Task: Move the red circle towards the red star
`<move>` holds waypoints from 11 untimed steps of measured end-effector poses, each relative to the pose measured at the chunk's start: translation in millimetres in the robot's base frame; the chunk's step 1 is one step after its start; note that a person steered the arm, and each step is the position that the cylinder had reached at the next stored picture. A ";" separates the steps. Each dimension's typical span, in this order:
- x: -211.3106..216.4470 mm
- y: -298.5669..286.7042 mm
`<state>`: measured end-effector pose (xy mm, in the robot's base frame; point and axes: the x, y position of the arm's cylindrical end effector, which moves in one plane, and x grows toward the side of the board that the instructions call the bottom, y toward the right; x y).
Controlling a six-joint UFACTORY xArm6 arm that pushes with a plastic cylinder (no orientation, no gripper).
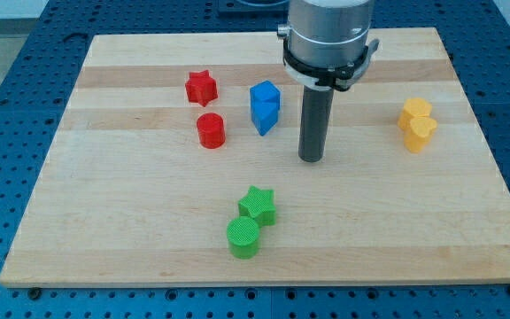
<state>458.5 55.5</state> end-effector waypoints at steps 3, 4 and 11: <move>1.8 -17.6; 1.9 -18.9; -65.2 -145.3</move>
